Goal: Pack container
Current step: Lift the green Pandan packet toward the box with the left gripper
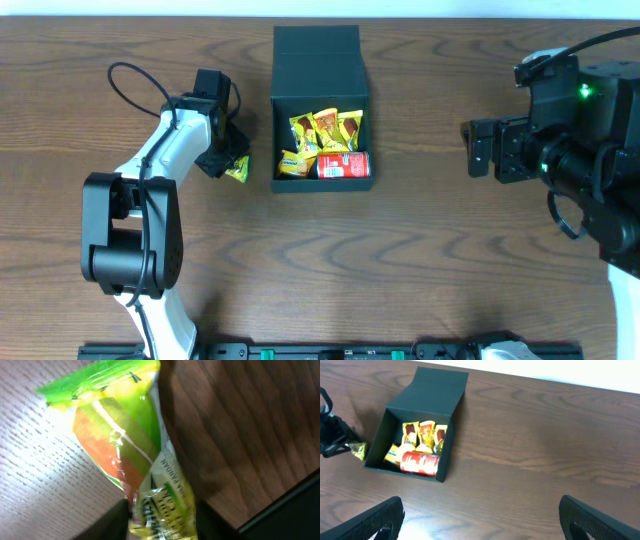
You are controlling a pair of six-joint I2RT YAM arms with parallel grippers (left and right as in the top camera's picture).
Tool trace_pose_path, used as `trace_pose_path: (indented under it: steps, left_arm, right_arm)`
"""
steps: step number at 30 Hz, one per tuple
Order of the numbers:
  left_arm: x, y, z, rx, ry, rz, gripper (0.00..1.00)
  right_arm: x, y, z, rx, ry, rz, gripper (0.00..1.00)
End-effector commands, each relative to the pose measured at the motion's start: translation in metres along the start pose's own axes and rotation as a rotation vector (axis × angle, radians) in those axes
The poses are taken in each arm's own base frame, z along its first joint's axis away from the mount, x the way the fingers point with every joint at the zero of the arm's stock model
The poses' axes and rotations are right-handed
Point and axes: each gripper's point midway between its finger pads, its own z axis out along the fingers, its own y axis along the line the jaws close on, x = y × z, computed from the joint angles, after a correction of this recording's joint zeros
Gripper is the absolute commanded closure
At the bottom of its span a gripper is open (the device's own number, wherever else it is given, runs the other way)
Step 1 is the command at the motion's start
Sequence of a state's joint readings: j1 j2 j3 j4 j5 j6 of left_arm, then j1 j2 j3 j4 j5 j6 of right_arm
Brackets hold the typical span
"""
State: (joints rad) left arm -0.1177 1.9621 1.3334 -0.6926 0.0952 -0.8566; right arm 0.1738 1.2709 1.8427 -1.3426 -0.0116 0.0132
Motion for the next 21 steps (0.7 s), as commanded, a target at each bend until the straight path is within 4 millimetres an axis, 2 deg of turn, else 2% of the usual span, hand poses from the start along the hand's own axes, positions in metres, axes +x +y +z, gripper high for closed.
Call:
trace_pose_path:
  steps: [1,4,16,21]
  left_arm:
    - [0.000,0.009,0.009,-0.042,-0.003,-0.006,0.60]
    - [0.001,0.010,0.011,-0.046,0.003,-0.002,0.55]
    - [0.006,0.020,0.019,-0.066,0.012,0.012,0.59]
    - [0.007,0.018,0.019,-0.059,0.015,0.011,0.67]
  right_arm:
    - [0.000,0.000,-0.003,-0.001,-0.007,-0.013,0.01]
    - [0.000,0.000,-0.003,-0.001,-0.007,-0.013,0.01]
    - [0.000,0.000,-0.002,-0.001,-0.005,-0.013,0.01]
    - [0.000,0.000,-0.002,-0.001,-0.005,-0.013,0.01]
